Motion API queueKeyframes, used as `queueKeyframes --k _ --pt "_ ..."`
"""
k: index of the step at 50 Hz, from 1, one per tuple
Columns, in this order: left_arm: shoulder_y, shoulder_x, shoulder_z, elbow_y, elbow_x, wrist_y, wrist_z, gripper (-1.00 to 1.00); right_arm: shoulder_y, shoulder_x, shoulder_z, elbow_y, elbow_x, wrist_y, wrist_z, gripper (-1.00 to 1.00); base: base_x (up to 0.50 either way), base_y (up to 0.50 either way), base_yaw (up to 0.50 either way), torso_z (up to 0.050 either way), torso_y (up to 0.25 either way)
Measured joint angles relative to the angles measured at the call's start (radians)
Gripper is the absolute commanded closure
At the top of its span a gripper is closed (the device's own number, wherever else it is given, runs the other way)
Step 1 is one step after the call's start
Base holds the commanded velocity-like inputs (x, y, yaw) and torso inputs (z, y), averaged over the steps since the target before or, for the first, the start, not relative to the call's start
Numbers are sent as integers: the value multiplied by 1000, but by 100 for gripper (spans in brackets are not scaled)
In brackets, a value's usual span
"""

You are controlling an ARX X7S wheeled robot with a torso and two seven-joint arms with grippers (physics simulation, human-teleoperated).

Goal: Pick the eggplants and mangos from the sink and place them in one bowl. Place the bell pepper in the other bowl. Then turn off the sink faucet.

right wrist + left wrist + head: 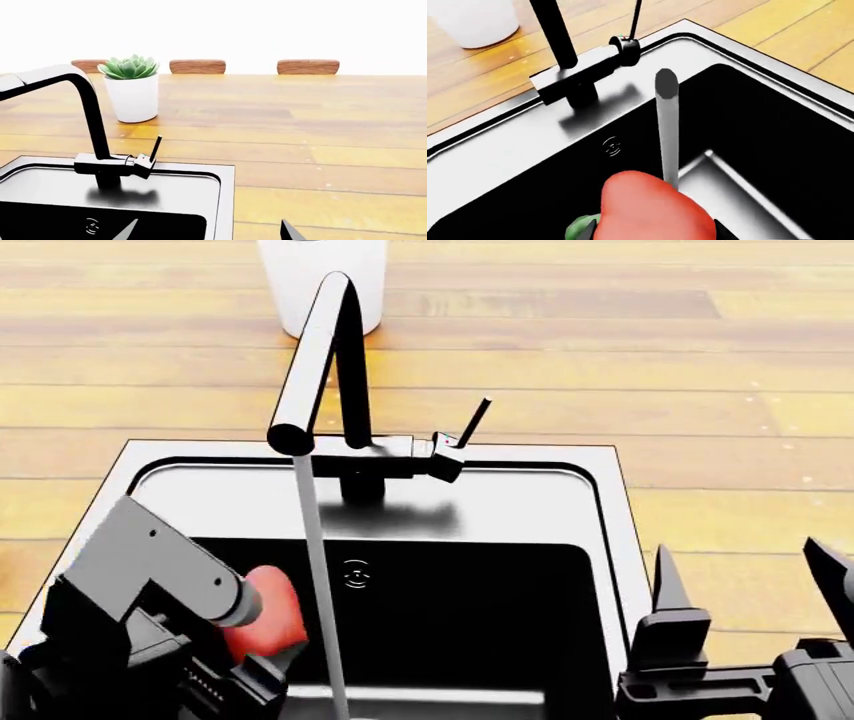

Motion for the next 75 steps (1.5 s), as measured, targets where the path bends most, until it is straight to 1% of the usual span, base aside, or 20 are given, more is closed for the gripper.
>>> queueKeyframes --k 9,14,24,37,46,60,67,75 --pt "5 -133 -132 139 -92 88 -18 100 49 -1 -14 -4 4 27 7 -100 0 0 0 0 0" --pt "5 -178 -180 176 -105 125 -27 100 69 2 -16 -11 1 38 16 -100 0 0 0 0 0" --pt "-10 -227 -239 205 -142 161 -38 100 99 10 -21 -28 1 62 51 -100 -243 325 0 0 0" --pt "-8 -258 -274 217 -167 188 -48 100 127 4 -35 -38 4 85 68 -100 -372 437 0 0 0" --pt "-11 -264 -287 208 -171 199 -53 100 146 -2 -49 -42 1 103 73 -100 -40 500 0 0 0" --pt "-39 -224 -275 151 -156 190 -73 100 153 -15 -61 -41 -24 110 69 -100 208 495 0 0 0" --pt "-60 -192 -259 126 -144 175 -73 100 133 -17 -53 -43 -29 97 72 -100 143 254 0 0 0" --pt "-130 -122 -220 43 -217 111 -89 100 106 -11 -36 -45 -26 80 78 -100 0 0 0 0 0"
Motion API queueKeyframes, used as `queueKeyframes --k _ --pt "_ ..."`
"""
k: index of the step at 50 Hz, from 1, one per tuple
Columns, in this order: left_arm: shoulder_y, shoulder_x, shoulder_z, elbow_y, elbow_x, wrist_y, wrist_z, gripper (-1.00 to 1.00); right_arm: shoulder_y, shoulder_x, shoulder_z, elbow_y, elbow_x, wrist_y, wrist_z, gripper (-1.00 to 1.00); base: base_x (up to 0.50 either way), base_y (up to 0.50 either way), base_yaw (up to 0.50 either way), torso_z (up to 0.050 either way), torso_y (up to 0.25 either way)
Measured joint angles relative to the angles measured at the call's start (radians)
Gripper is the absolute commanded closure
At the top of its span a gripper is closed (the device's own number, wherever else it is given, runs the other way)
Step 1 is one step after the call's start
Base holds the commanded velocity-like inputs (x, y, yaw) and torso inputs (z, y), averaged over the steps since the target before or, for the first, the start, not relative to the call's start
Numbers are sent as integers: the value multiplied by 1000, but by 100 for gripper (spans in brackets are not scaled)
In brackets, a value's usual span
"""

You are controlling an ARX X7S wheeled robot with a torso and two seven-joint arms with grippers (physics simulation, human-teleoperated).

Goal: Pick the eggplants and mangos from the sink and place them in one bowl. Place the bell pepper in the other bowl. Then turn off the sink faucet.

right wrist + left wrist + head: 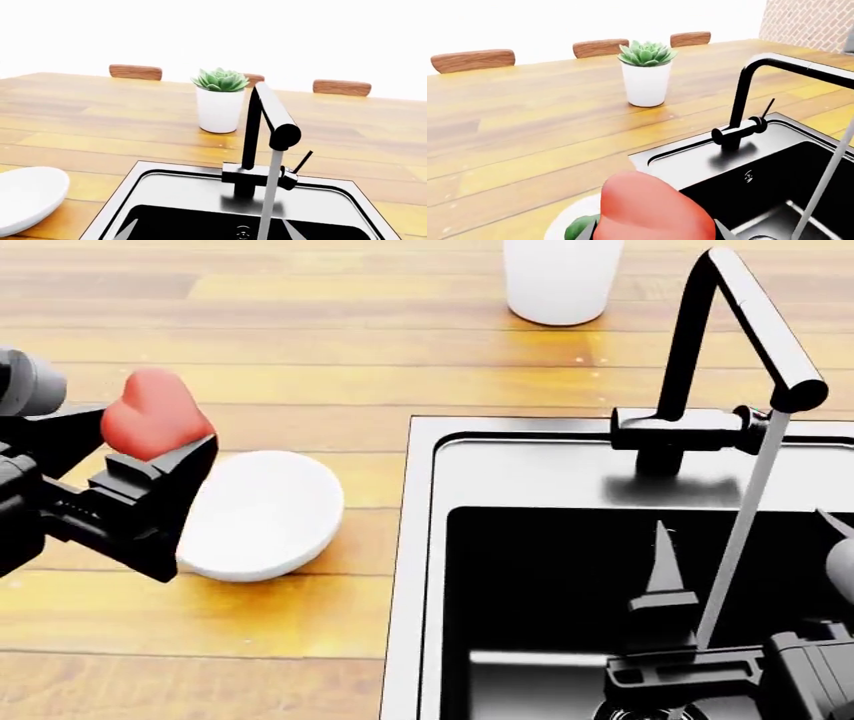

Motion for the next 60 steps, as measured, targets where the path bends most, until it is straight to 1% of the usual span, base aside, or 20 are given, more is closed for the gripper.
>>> queueKeyframes --k 6,13,21,26,41,60 --pt "-93 76 48 -111 -42 -79 18 100 -30 3 13 -2 -3 -16 2 -100 0 0 0 0 0" --pt "-192 171 117 -255 -45 -164 50 100 -71 6 29 -1 -11 -37 -3 -100 0 0 0 0 0" --pt "-272 276 215 -460 48 -208 141 100 -117 9 48 -1 -16 -60 -8 -100 0 0 0 0 0" --pt "-300 326 269 -574 111 -215 198 100 -129 10 53 -1 -12 -65 -8 -100 0 0 0 0 2" --pt "-317 397 358 -766 224 -200 294 100 -129 -1 46 8 -8 -61 -13 -100 0 0 0 0 0" --pt "-313 459 421 -925 317 -155 359 100 -149 -16 44 15 -23 -70 -27 -100 0 0 0 0 1"
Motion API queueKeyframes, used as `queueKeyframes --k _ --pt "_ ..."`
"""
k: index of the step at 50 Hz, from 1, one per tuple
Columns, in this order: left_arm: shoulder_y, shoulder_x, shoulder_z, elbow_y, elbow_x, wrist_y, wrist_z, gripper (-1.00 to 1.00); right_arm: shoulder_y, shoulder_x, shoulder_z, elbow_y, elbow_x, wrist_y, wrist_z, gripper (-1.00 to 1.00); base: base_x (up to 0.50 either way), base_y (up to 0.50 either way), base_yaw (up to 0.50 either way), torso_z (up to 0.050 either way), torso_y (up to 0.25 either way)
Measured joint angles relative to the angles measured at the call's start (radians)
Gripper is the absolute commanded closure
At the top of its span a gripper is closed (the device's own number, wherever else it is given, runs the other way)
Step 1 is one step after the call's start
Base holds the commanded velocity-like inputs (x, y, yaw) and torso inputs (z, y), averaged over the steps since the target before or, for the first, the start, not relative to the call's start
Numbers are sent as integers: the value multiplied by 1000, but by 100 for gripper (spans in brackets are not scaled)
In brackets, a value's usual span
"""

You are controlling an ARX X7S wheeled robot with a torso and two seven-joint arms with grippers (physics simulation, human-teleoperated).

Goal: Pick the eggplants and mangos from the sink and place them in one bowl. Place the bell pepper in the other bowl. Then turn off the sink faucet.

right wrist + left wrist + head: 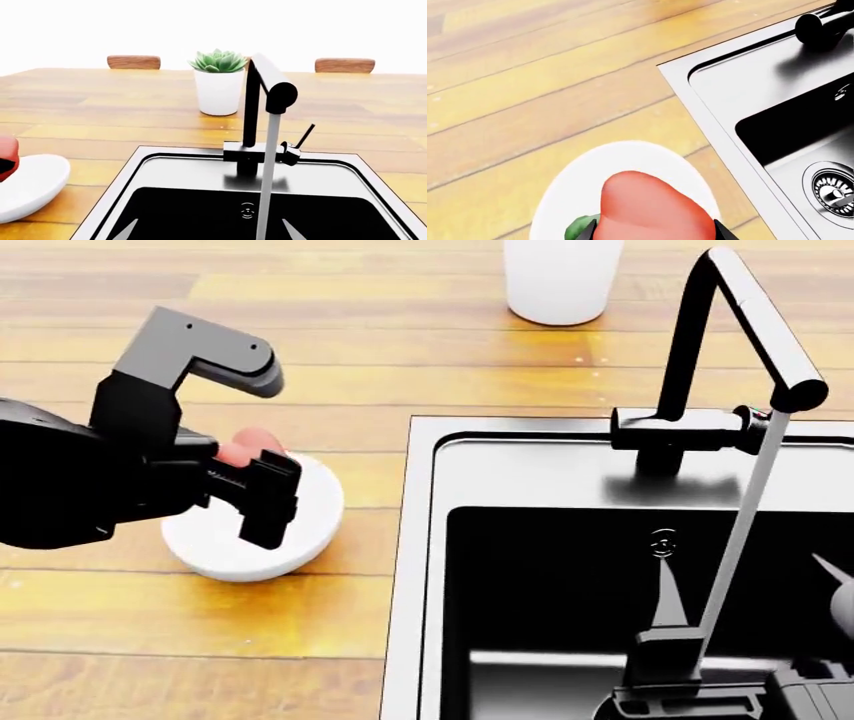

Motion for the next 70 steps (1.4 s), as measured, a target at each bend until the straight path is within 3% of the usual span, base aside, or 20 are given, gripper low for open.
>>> queueKeyframes --k 24,25,41,47,58,70 --pt "-2 122 73 -254 106 73 117 100 -39 -9 8 10 -14 -15 -18 -100 0 0 0 0 0" --pt "-2 125 74 -261 108 75 120 -100 -38 -9 7 10 -14 -14 -18 -100 0 0 0 0 0" --pt "-12 152 83 -321 120 87 139 -100 -42 -8 10 8 -13 -13 -20 -100 0 0 0 0 0" --pt "-23 127 56 -281 95 77 108 -100 -49 -4 18 5 -12 -17 -20 -100 0 0 0 0 0" --pt "35 -70 -98 89 -75 56 -115 -100 -34 -7 22 7 -15 -19 -24 -100 0 0 0 0 0" --pt "347 -339 -271 662 -74 297 -362 -100 13 -39 1 26 -48 -13 -35 -100 0 0 0 0 0"
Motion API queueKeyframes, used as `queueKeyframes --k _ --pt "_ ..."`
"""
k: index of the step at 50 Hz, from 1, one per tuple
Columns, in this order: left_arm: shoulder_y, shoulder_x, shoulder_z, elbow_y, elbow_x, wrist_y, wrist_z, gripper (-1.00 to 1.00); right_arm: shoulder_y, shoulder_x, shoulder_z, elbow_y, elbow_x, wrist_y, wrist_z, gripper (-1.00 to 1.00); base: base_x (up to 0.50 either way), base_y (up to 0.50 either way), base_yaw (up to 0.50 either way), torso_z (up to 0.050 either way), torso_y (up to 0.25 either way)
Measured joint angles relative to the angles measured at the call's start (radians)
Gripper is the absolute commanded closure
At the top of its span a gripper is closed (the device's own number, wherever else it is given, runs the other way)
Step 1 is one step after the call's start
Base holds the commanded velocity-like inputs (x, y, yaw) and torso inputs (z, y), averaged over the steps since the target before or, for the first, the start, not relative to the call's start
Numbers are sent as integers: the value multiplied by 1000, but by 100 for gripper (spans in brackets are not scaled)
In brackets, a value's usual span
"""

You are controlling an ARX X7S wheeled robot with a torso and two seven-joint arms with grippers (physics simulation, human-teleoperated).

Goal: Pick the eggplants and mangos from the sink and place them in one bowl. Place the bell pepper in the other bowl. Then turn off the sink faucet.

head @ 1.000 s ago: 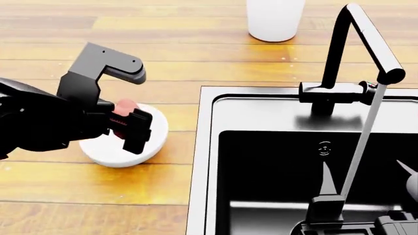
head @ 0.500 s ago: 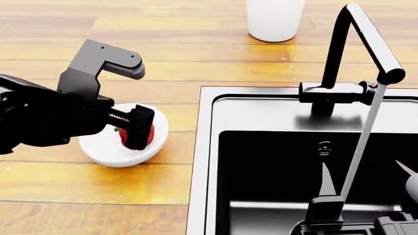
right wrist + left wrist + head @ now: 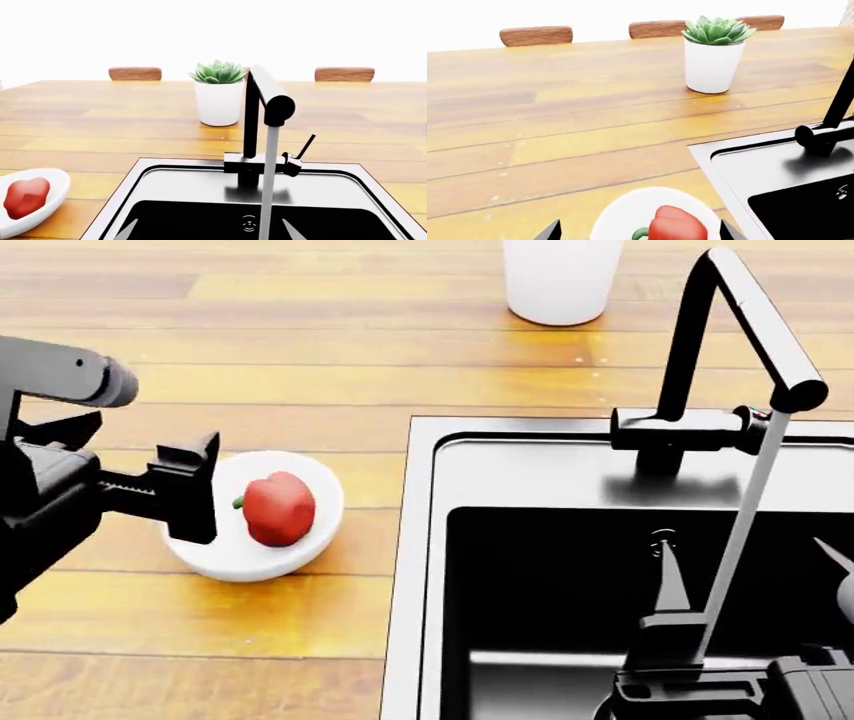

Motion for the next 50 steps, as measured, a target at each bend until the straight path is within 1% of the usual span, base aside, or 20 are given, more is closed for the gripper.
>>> queueKeyframes --k 4,12,20,34,50 --pt "86 -45 -24 105 33 68 -47 -100 8 -6 -7 0 -10 4 3 -100 0 0 0 0 0" --pt "215 -109 -55 247 76 165 -108 -100 -9 -10 -4 -3 -25 -2 11 -100 0 0 0 0 0" --pt "298 -152 -66 331 103 216 -154 -100 -26 -19 -3 -2 -38 -12 13 -100 0 -344 0 0 0" --pt "338 -180 -83 409 101 244 -200 -100 -51 -19 5 -5 -64 -25 8 -100 -1 -485 0 0 0" --pt "340 -178 -88 413 109 253 -197 -100 -49 -22 5 -2 -72 -23 7 -100 -1 -500 0 0 0"
